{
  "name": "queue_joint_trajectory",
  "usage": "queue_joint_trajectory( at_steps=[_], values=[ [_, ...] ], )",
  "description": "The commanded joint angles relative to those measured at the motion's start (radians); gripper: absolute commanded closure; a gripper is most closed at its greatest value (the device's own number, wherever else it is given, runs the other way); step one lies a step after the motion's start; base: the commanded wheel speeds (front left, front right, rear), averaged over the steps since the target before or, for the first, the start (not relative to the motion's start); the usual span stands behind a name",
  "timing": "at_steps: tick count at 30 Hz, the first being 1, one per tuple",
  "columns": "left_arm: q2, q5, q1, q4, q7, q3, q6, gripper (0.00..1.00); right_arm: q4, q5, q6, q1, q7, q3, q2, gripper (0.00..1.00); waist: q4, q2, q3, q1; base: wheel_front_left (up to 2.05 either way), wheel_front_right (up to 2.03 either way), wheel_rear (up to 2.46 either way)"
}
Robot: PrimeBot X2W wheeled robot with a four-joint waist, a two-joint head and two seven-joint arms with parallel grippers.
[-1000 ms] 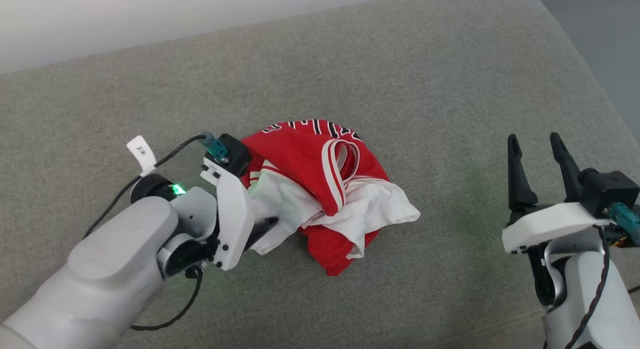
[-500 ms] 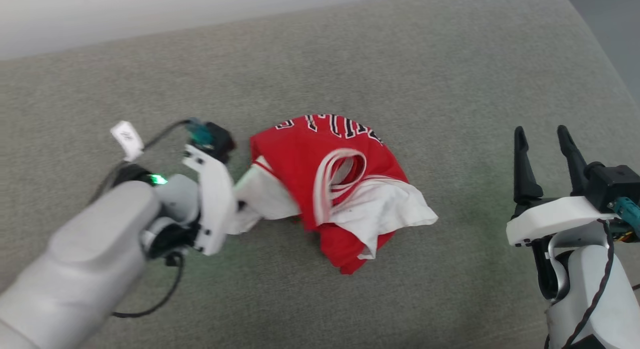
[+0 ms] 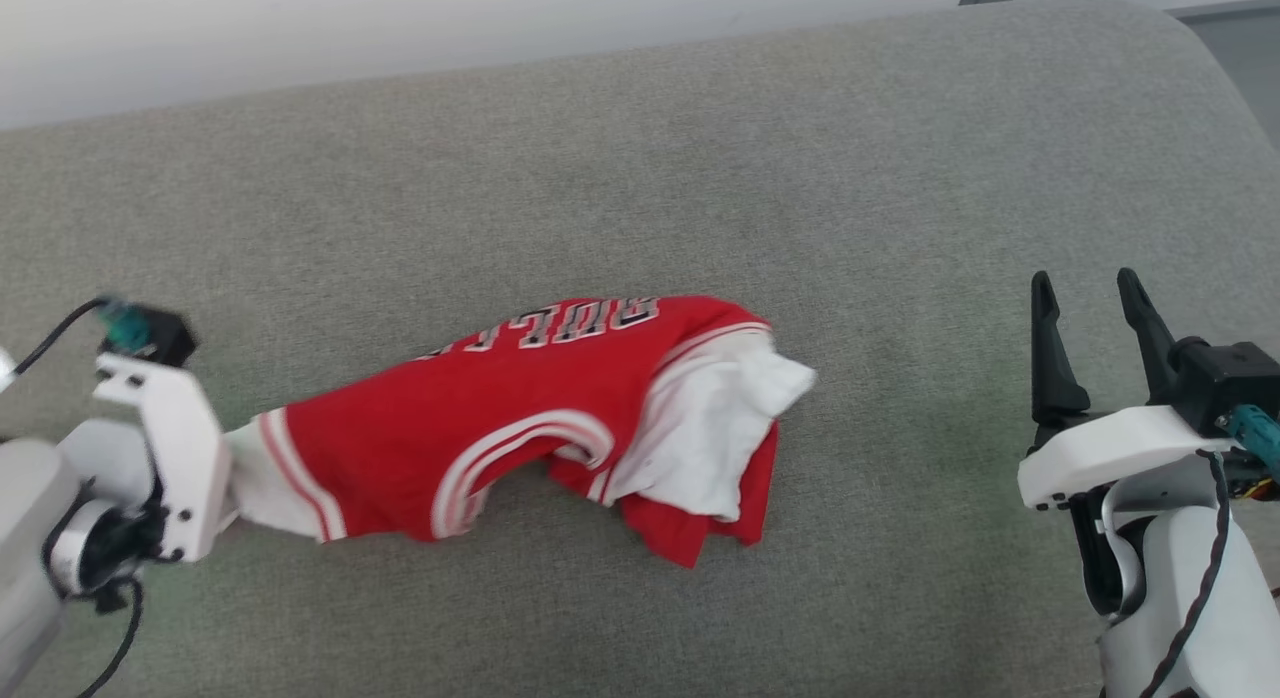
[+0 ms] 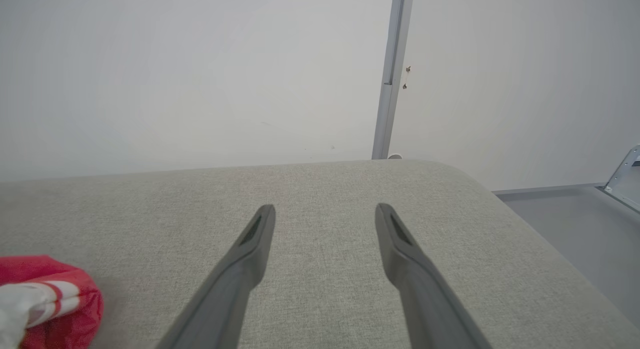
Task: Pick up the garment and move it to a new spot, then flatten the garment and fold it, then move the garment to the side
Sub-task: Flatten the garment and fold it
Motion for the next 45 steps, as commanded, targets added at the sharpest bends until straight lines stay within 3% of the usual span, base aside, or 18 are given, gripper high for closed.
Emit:
queue_joint_trajectory(
  at_steps=[1,6,7,9,16,25,29,34,45],
  values=[
    [0.011,-0.015,0.026,0.011,-0.006,0.006,0.009,1.00,-0.009,-0.003,0.000,0.014,0.004,0.003,0.000,0.00,0.005,0.0000,0.000,0.0000,0.00,0.00,0.00],
    [-0.004,-0.063,0.075,0.046,0.003,0.013,0.016,1.00,-0.018,-0.001,0.000,0.010,0.013,0.018,0.000,0.00,0.016,0.0000,0.000,0.0000,0.00,0.00,0.00],
    [-0.007,-0.062,0.074,0.050,-0.003,0.013,0.015,0.72,-0.020,-0.002,0.000,0.009,0.016,0.020,0.000,0.00,0.018,0.0000,-0.001,0.0000,0.00,0.00,0.00],
    [-0.013,-0.070,0.060,0.051,-0.018,0.026,0.017,0.00,-0.026,-0.004,0.000,0.010,0.020,0.022,0.000,0.00,0.023,0.0000,-0.003,0.0000,0.00,0.00,0.00],
    [0.010,-0.047,0.004,-0.003,-0.034,0.048,0.035,0.00,-0.052,0.009,0.000,0.022,0.042,0.064,0.000,0.00,0.034,0.0000,-0.011,0.0000,0.00,0.00,0.00],
    [0.025,-0.067,0.048,-0.118,-0.169,0.109,0.085,0.00,-0.085,0.018,0.000,0.045,0.076,0.115,0.000,0.00,0.058,0.0000,-0.025,0.0000,0.00,0.00,0.00],
    [0.049,-0.070,0.111,-0.203,-0.262,0.134,0.123,0.00,-0.111,0.028,0.000,0.065,0.109,0.142,0.000,0.00,0.084,0.0000,-0.034,0.0000,0.00,0.00,0.00],
    [0.078,-0.032,0.173,-0.286,-0.436,0.172,0.141,0.00,-0.132,0.046,0.000,0.080,0.161,0.180,0.000,0.00,0.107,0.0000,-0.043,0.0000,0.00,0.00,0.00],
    [0.056,0.015,0.299,-0.358,-0.790,0.241,0.170,0.00,-0.213,0.144,0.000,0.127,0.401,0.342,-0.081,0.00,0.166,0.0000,-0.052,0.0000,0.00,0.00,0.00]
  ],
)
